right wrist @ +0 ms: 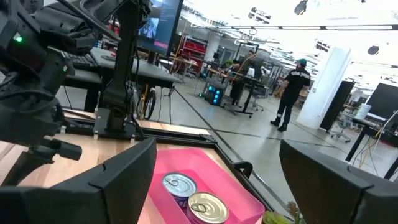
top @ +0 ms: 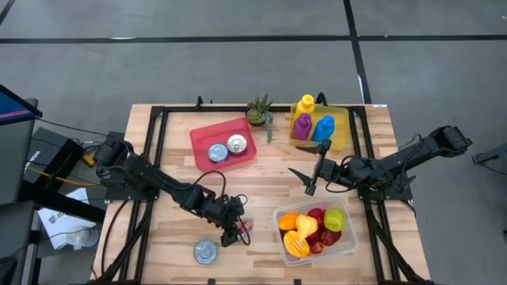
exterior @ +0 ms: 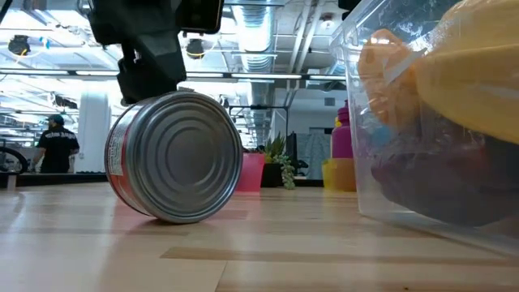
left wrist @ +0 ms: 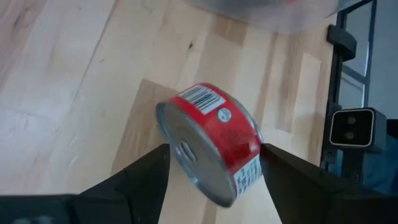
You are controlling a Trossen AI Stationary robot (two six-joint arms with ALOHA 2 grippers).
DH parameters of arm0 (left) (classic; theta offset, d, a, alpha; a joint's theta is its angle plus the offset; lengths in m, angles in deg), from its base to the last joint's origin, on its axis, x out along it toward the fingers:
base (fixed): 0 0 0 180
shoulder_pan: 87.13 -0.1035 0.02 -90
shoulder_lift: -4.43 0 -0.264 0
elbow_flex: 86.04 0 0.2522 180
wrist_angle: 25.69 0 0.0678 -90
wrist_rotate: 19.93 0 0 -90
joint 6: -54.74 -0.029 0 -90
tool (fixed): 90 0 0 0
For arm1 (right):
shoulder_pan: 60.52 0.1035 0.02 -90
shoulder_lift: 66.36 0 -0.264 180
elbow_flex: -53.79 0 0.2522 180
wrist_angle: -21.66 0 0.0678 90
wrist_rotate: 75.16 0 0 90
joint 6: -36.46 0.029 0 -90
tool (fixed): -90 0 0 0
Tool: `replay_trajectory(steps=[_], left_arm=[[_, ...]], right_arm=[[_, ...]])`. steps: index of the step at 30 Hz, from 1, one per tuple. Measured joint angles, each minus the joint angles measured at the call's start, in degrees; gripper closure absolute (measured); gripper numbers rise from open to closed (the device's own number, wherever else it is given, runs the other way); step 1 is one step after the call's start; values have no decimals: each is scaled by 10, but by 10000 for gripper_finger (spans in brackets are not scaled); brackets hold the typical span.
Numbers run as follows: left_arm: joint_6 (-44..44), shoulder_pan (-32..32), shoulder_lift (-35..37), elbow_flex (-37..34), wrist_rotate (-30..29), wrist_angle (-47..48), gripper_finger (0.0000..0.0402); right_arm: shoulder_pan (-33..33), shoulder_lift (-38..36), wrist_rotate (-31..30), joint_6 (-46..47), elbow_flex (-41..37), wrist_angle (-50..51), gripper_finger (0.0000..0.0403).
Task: Pick & Place Food Item
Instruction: Put the red tuna can into the red bin
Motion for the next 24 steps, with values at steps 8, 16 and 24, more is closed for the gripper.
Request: replay_trajectory(steps=[8,16,24], left_arm=[[13,-1,-3,0,-10,0,158],[30,-1,-27,2,11,-37,158],[34,-1,-42,0,12,-35,158]], right_arm=[[0,0,0,0,0,3,75],[0,0,0,0,0,4,75],[0,0,0,0,0,6,75]])
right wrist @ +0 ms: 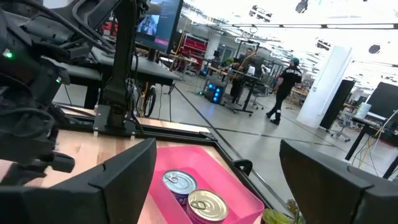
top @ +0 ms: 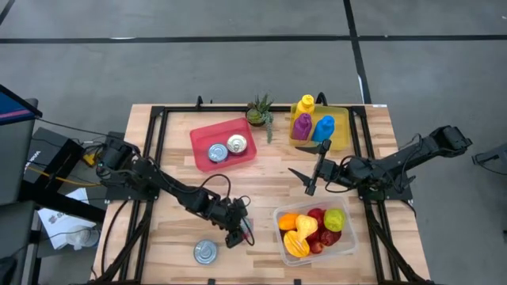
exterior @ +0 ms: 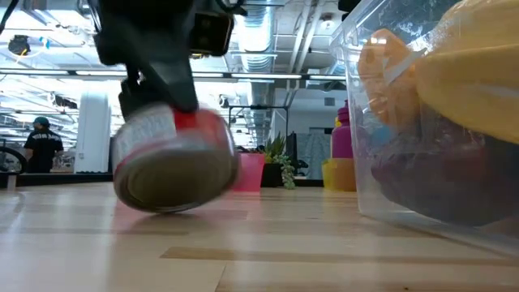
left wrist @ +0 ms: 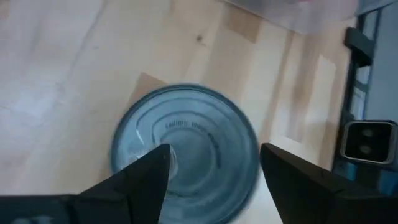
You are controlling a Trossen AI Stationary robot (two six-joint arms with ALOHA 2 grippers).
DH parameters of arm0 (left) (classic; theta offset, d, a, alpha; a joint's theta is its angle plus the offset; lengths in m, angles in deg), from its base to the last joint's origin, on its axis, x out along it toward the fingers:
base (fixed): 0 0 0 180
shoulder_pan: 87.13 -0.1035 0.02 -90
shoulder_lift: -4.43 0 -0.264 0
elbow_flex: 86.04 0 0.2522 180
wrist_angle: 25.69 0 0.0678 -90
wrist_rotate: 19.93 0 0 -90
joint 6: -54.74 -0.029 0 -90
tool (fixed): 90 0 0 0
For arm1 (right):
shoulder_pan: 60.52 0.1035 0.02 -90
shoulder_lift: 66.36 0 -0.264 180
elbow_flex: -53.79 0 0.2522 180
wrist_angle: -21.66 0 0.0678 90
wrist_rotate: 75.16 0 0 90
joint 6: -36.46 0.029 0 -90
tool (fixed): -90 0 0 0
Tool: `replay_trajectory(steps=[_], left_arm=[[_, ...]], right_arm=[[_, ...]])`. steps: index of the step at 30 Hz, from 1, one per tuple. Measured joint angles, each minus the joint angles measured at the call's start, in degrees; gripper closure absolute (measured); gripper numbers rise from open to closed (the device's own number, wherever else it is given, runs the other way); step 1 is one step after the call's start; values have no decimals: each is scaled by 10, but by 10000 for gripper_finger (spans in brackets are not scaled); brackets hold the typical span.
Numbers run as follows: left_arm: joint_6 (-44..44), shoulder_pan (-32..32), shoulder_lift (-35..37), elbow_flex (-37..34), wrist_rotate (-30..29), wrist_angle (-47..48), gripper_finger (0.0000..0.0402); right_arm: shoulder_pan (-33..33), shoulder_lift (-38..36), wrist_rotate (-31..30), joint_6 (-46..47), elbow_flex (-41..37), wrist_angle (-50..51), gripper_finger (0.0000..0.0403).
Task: Pick & Place Food Item
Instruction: Put the red tuna can into the red bin
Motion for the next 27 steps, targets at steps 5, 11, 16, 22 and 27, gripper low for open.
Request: replay_trajectory(steps=[5,11,16,22,27], left_arm=[[0,0,-2,0,-24,8,161],[-81,5,-16,0,-6,9,180],[-266,49,-11,3,-33,-14,185],[-464,105,-15,3,-139,-24,186],[-490,115,-56,3,-207,-11,201]], right_arm=[[0,0,0,0,0,-1,75],[0,0,0,0,0,2,75],[0,0,0,0,0,6,75],[0,0,-2,0,0,10,75],[0,0,-17,0,0,15,75]])
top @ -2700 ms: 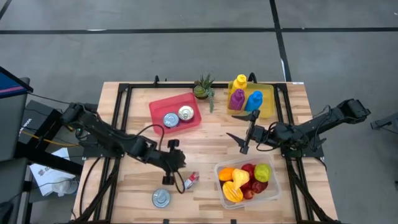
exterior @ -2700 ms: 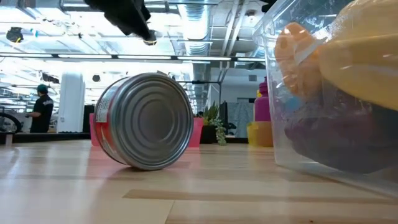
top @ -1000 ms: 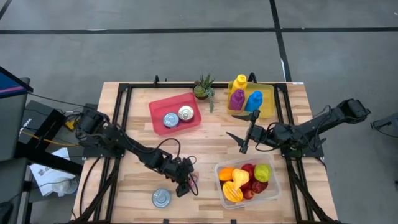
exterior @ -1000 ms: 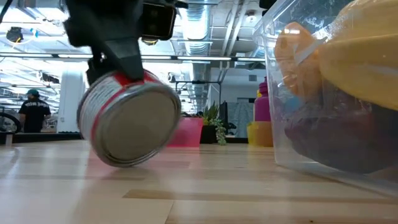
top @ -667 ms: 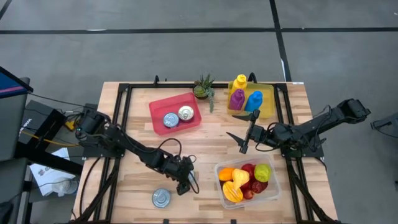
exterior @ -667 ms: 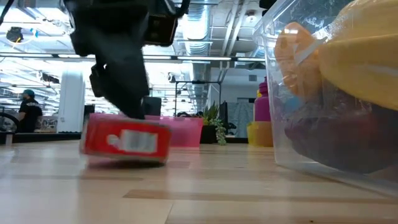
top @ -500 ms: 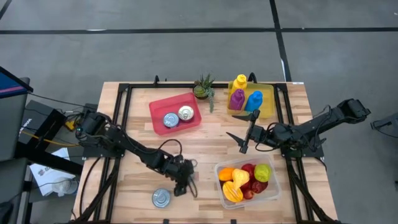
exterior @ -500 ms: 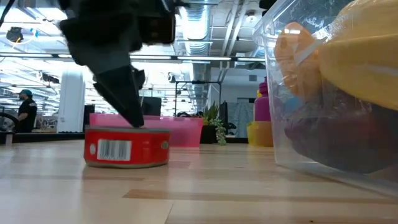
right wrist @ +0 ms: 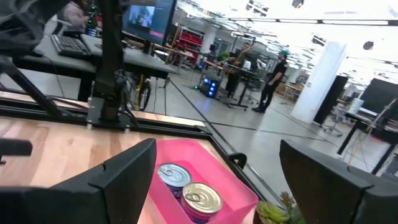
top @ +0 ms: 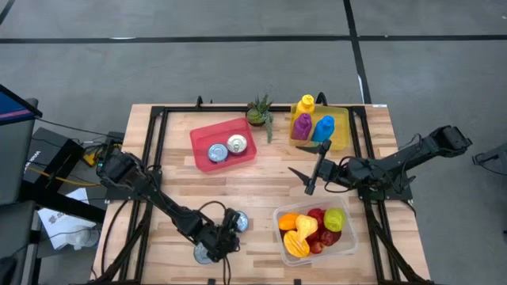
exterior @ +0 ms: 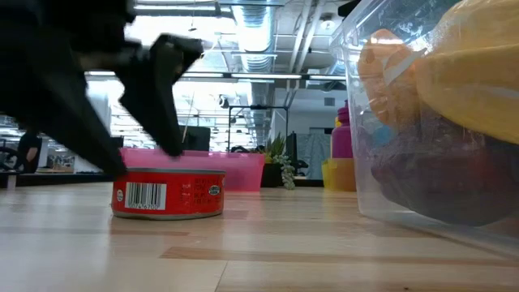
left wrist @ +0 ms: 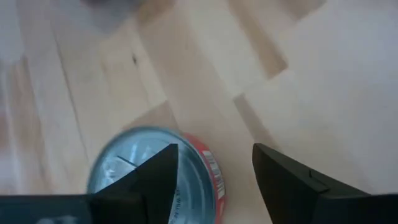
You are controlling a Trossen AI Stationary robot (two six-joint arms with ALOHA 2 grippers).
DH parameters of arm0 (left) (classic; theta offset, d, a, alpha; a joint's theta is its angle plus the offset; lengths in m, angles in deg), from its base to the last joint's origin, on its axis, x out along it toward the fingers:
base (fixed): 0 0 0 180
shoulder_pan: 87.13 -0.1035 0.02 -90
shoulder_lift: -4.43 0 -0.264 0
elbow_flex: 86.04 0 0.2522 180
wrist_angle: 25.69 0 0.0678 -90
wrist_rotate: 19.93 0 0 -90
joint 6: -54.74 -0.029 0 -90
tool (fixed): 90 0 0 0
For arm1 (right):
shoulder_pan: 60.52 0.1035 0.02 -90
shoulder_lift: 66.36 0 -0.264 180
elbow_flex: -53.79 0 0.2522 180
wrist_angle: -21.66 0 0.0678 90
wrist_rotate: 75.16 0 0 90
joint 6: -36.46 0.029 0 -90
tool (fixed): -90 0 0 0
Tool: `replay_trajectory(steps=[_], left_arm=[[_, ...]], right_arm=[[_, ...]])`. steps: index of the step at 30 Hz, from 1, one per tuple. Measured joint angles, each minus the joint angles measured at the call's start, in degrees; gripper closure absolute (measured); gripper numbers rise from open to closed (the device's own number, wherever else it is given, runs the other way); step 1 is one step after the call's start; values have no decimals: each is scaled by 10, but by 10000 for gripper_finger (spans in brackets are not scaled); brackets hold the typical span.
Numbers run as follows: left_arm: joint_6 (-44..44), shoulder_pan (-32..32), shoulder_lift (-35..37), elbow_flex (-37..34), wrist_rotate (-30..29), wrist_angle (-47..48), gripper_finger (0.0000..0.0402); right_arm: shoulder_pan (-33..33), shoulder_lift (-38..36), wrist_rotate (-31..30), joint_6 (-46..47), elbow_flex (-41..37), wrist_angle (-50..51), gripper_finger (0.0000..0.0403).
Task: Pick & Place Food Item
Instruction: Put the red tuna can into the red bin
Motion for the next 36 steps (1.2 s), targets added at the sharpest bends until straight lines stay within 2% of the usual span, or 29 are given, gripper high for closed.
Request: replay_trajectory(steps=[7,11,15,19,27,36], left_arm=[[0,4,-32,3,-33,3,253],[3,7,-27,1,-53,2,311],[5,7,-23,1,-33,6,382],[21,7,-36,2,-42,4,398],[23,30,-50,1,-180,-4,401],[20,36,-54,-1,-407,-7,401]], right_arm=[[0,0,-2,0,0,3,75],[0,0,-13,0,0,5,75],[0,0,-15,0,0,10,75],[0,0,-15,0,0,10,75],[0,0,-17,0,0,16,75],[0,0,-17,0,0,18,75]])
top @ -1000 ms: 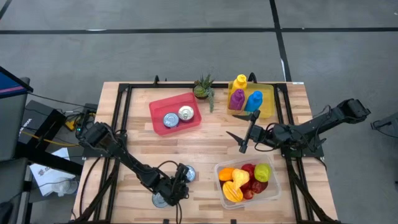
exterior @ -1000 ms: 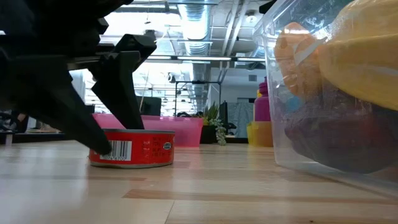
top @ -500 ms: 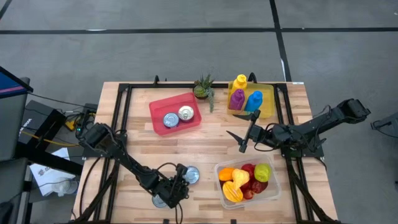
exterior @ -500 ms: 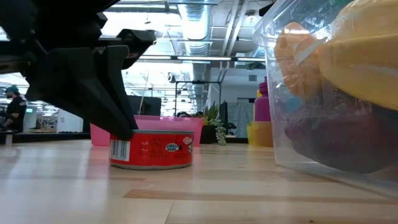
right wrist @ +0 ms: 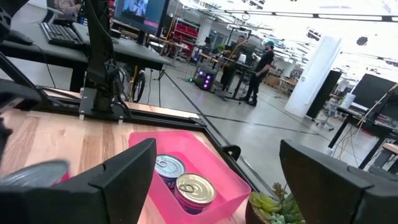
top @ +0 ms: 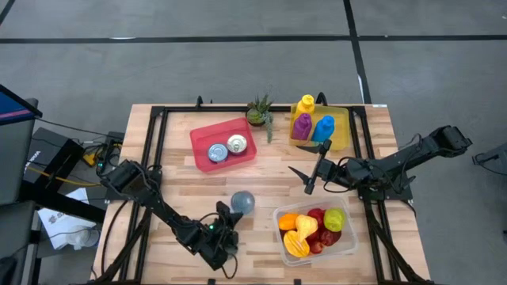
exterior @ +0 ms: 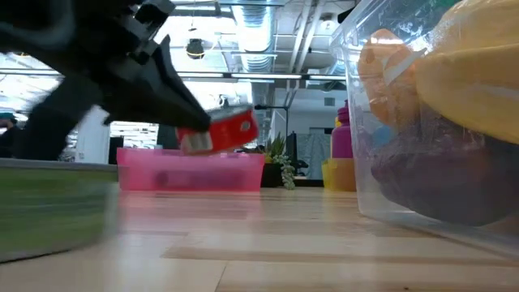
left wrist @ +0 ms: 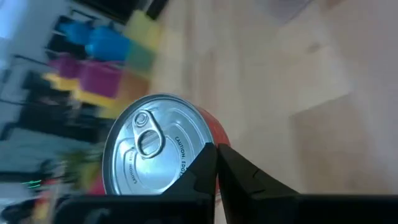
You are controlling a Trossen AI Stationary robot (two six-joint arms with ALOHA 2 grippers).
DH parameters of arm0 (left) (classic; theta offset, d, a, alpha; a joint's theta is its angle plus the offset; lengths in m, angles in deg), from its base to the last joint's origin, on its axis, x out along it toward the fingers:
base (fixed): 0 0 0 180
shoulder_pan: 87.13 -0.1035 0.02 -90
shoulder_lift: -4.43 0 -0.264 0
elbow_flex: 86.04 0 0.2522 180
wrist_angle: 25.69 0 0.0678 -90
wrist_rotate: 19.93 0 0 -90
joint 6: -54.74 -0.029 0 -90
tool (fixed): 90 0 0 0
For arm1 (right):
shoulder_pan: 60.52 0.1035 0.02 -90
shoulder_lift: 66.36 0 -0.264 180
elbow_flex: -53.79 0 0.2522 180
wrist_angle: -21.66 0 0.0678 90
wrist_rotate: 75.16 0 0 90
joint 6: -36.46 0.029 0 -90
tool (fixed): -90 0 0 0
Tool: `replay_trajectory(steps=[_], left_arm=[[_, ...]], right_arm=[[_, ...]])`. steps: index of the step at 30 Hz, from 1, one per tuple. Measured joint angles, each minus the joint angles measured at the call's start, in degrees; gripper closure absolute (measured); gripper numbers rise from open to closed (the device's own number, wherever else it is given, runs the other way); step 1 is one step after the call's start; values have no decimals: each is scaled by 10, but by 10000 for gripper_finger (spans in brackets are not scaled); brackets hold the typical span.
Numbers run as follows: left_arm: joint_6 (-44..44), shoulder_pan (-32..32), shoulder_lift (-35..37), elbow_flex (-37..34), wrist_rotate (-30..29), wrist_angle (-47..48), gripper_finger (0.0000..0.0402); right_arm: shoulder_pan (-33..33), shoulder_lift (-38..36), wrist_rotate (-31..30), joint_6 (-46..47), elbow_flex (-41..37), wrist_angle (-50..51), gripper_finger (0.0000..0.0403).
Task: Pick & Place Food Item
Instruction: Put the red tuna can into the red bin
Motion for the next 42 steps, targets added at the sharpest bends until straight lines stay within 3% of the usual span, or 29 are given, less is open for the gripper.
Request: replay_trajectory(steps=[2,13,22,30,35,42], left_arm=[[-11,-5,0,-1,-26,4,401],[-61,-23,10,-1,-49,3,401],[-65,-42,74,0,-66,0,401],[-110,-91,127,-1,-111,71,401],[-107,-160,148,-30,-97,90,401],[-96,-283,192,-71,13,62,401]], right_arm=[[0,0,0,0,0,0,75],[0,0,-13,0,0,6,75],[0,0,-13,0,0,7,75],[0,0,-13,0,0,9,75],[0,0,-13,0,0,10,75],[0,0,-13,0,0,13,75]])
